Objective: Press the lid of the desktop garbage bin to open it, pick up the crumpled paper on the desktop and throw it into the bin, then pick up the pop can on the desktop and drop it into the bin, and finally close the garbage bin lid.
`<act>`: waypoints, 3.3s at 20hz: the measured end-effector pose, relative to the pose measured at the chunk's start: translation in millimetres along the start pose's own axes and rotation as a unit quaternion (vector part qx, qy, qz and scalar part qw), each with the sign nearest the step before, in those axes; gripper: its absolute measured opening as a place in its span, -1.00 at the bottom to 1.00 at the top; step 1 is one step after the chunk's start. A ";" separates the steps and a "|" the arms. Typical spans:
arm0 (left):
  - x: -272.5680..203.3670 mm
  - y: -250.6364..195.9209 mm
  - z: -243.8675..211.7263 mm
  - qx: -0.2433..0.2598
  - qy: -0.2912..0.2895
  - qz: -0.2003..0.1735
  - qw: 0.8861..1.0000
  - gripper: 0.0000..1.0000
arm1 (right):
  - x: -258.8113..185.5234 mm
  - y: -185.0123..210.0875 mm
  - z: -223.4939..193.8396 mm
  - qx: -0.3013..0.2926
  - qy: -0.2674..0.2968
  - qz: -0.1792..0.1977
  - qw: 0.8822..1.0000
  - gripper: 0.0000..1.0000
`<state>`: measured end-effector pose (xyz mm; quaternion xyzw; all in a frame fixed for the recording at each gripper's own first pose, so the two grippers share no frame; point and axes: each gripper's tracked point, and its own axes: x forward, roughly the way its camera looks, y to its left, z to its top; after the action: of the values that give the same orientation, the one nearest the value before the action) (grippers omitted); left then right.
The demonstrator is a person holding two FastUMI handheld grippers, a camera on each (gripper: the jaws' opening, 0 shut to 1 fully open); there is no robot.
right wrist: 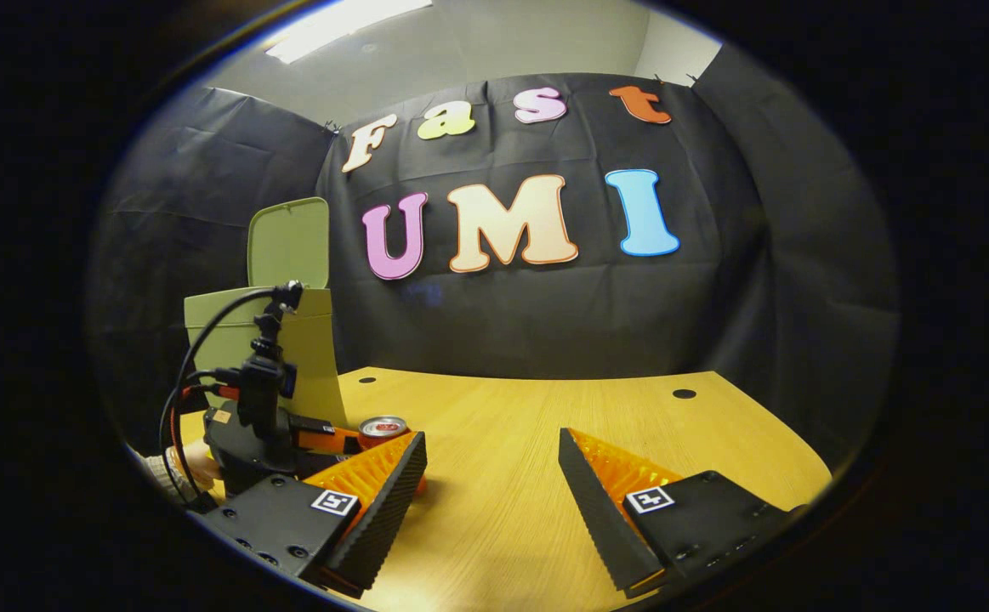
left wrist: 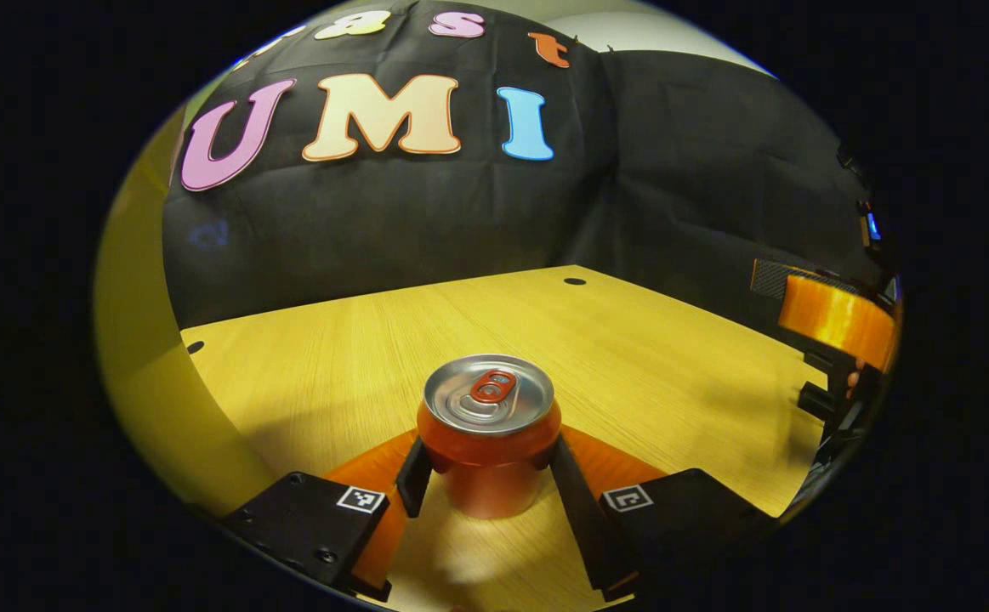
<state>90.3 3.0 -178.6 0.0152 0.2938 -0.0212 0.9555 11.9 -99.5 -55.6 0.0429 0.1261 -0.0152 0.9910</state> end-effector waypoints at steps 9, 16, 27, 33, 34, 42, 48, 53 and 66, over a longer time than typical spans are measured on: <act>-91.4 -43.8 117.3 0.021 -0.089 -0.071 0.993 0.53 | 3.4 -7.8 -6.3 0.010 0.009 -0.011 1.000 0.99; -185.2 18.0 245.5 0.072 -0.213 0.024 0.974 0.53 | 4.1 -2.6 -3.8 0.011 0.008 -0.009 1.000 0.99; -228.2 187.6 206.0 -0.004 -0.156 0.205 0.966 0.55 | 7.0 14.6 -2.8 0.008 0.008 0.008 1.000 1.00; -240.0 194.5 220.0 0.006 -0.167 0.223 0.960 0.56 | 19.9 16.7 -13.1 0.006 0.024 0.010 1.000 1.00; -243.0 193.4 231.0 0.009 -0.175 0.222 0.959 0.58 | 21.6 18.4 -14.9 0.008 0.025 0.012 1.000 1.00; -280.3 213.2 345.4 0.013 -0.243 0.246 0.938 0.52 | 37.1 23.3 -21.8 0.021 0.034 0.021 0.999 0.99; -259.0 250.3 367.0 0.015 -0.216 0.293 0.931 0.65 | 38.2 20.4 -23.7 0.021 0.035 0.019 0.999 1.00; -232.3 279.7 361.9 -0.016 -0.189 0.308 0.932 0.63 | 37.4 9.2 -25.3 0.021 0.037 0.006 0.999 0.99; -249.0 243.8 331.1 -0.018 -0.199 0.284 0.938 0.63 | 34.8 1.2 -22.0 0.031 0.032 0.000 0.999 0.99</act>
<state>82.3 240.6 239.3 0.0765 0.0814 0.2537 0.9608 40.2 -97.0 -85.5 0.0741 0.1577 -0.0178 0.9845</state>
